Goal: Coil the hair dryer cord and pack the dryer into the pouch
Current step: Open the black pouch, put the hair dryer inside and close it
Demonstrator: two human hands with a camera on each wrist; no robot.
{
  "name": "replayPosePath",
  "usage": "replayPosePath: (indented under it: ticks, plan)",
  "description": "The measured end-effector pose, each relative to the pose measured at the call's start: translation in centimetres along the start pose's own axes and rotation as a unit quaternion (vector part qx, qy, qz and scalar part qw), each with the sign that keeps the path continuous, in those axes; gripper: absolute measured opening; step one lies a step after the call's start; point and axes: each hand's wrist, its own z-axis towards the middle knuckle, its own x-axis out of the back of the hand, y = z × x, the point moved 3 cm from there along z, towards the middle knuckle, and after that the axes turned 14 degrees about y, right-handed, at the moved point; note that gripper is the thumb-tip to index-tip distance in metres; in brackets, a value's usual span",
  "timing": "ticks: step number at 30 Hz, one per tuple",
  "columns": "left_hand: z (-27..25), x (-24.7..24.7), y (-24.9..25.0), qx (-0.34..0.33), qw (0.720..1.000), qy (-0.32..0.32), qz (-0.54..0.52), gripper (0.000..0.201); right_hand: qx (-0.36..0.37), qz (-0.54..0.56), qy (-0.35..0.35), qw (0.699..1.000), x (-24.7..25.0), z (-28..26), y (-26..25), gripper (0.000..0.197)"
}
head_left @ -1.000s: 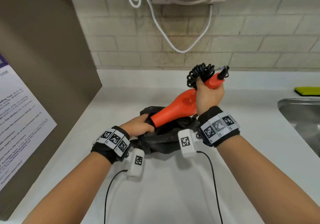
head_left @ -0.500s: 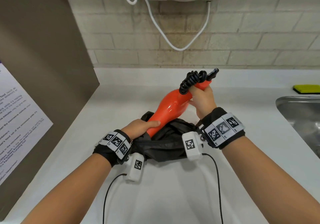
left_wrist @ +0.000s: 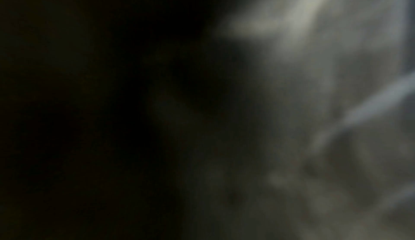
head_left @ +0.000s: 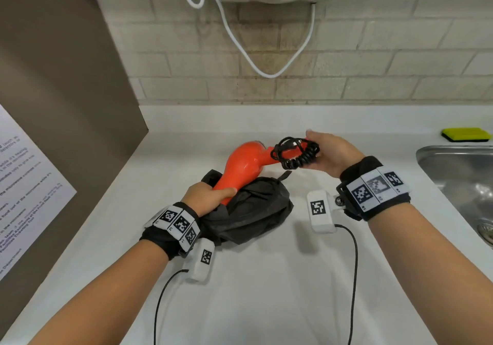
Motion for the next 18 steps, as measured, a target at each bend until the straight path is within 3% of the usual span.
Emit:
replayPosePath:
  ticks: [4, 7, 9, 14, 18]
  plan:
    - [0.0, 0.4, 0.0, -0.020, 0.999, 0.025, 0.030, 0.037, -0.003, -0.127, 0.018, 0.992, 1.2, 1.2, 0.9, 0.020]
    - [0.2, 0.9, 0.0, -0.039, 0.996, 0.044, 0.065, 0.039, 0.002, -0.258, 0.027, 0.966, 2.0, 1.3, 1.7, 0.028]
    - [0.3, 1.2, 0.1, -0.051, 0.994, 0.053, 0.082, 0.038, -0.018, -0.265, 0.018, 0.964, 2.0, 1.1, 2.1, 0.031]
    - [0.1, 1.1, 0.3, -0.056, 0.992, 0.059, 0.099, 0.037, -0.069, -0.229, -0.028, 0.971, 1.2, 0.3, 2.9, 0.015]
    - [0.1, 1.0, 0.1, -0.053, 0.991, 0.062, 0.102, 0.038, -0.086, -0.243, -0.024, 0.966, 1.3, 0.9, 4.2, 0.024]
